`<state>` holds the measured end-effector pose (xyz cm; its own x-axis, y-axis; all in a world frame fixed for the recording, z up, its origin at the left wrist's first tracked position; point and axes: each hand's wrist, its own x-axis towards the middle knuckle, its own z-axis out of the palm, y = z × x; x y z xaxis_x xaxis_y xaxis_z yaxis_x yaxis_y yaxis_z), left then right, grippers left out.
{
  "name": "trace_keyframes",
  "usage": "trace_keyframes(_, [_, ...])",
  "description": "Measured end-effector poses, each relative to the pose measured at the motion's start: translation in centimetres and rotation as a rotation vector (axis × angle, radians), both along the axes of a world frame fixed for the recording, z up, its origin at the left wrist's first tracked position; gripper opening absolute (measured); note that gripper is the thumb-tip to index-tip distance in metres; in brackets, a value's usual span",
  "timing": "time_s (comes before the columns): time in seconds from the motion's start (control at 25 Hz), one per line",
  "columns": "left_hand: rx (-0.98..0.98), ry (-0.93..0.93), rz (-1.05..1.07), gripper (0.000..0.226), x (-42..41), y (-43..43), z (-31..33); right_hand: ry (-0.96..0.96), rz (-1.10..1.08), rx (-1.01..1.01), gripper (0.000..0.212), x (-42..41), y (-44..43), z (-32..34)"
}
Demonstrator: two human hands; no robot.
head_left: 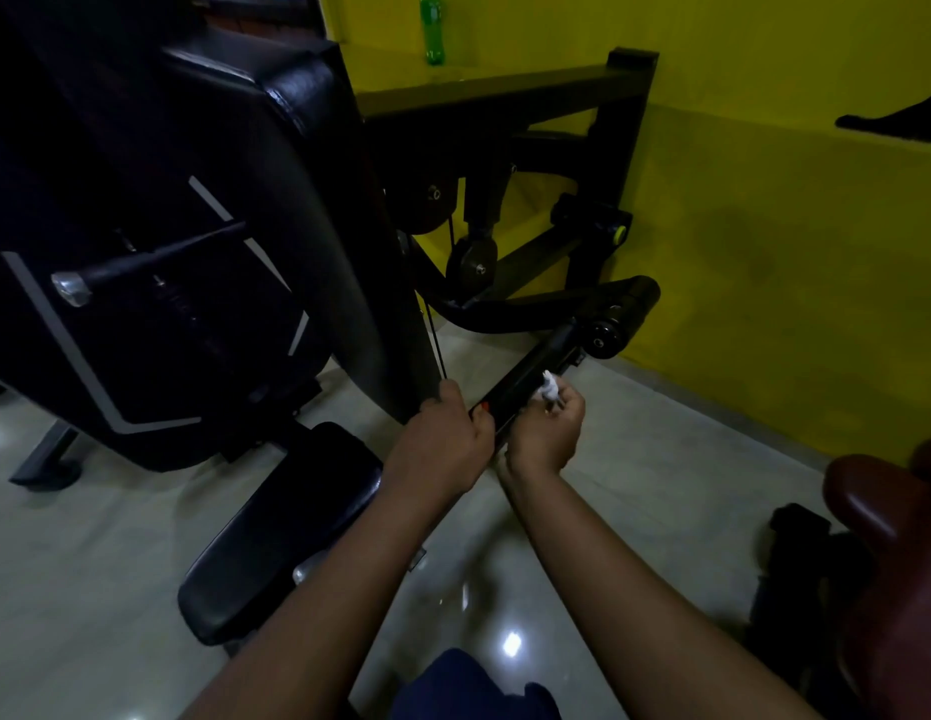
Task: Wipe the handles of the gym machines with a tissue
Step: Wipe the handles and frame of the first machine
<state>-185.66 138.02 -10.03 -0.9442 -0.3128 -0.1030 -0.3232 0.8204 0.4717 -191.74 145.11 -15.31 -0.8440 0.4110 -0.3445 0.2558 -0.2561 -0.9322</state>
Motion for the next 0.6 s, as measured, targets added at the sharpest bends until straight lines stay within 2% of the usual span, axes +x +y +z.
trace_keyframes(0.12, [0.024,-0.022,0.02,0.039,0.1,0.2,0.4,-0.191,0.187,-0.642,0.023,3.4,-1.3,-0.7])
trace_keyframes(0.2, [0.035,-0.044,0.015,0.041,0.1,0.2,0.5,-0.367,0.291,-0.783,0.025,2.9,-0.8,-0.5])
trace_keyframes(0.28, [0.045,-0.048,0.015,0.038,0.2,0.1,0.7,-0.41,0.221,-0.829,0.03,0.4,-0.2,-0.8])
trace_keyframes(0.4, [0.025,-0.048,-0.044,0.032,0.4,0.1,1.1,-0.33,0.04,-0.879,0.031,-2.5,0.6,-0.5])
trace_keyframes(0.6, [0.031,0.014,-0.094,0.036,0.1,-0.2,0.5,-0.163,0.119,-0.639,0.028,1.2,1.1,-0.4])
